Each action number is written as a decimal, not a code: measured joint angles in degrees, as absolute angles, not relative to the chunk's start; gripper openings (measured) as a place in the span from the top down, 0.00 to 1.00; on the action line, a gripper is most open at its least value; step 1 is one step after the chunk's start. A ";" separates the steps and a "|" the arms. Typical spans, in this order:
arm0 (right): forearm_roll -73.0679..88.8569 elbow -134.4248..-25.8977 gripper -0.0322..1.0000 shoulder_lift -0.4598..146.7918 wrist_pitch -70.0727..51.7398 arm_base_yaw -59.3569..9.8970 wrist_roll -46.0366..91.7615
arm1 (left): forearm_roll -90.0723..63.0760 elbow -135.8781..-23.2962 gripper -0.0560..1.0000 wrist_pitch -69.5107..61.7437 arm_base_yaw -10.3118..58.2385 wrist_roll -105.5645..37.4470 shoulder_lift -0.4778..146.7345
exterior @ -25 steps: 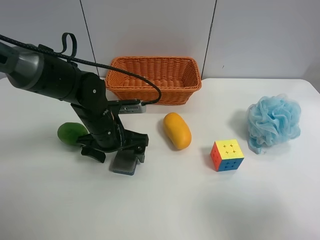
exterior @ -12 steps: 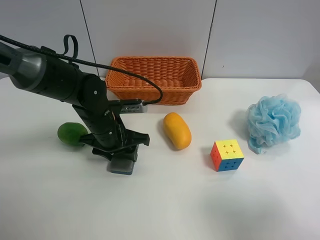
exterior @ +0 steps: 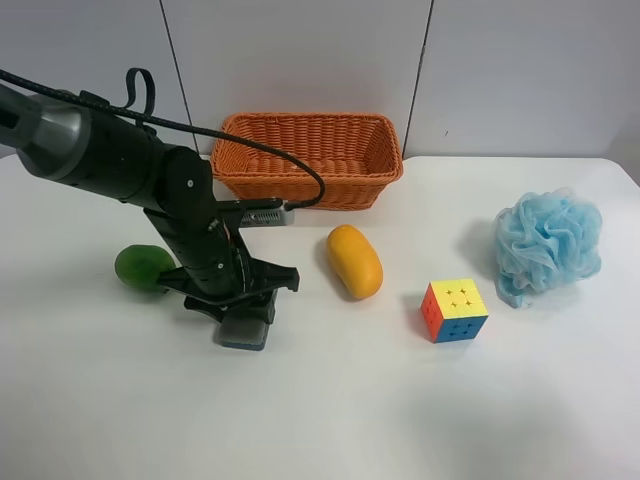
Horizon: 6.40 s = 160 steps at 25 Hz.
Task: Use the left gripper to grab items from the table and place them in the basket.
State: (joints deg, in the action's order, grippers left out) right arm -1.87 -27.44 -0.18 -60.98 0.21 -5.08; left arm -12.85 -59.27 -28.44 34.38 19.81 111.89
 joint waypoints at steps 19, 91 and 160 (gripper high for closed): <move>-1.87 -27.44 0.01 -0.18 -60.98 0.21 -5.08 | -14.73 -63.07 0.43 -40.37 34.38 19.81 96.80; -1.87 -27.44 0.01 -0.18 -60.98 0.21 -5.08 | -10.34 -124.73 0.01 -67.96 21.55 1.50 123.90; -1.87 -27.44 0.01 -0.18 -60.98 0.21 -5.08 | -7.40 -29.60 0.01 -61.34 1.17 -9.51 -0.28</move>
State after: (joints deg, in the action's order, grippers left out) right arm -1.87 -27.44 -0.18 -60.98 0.21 -5.08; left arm -7.40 -29.60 -61.34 1.17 -9.51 -0.28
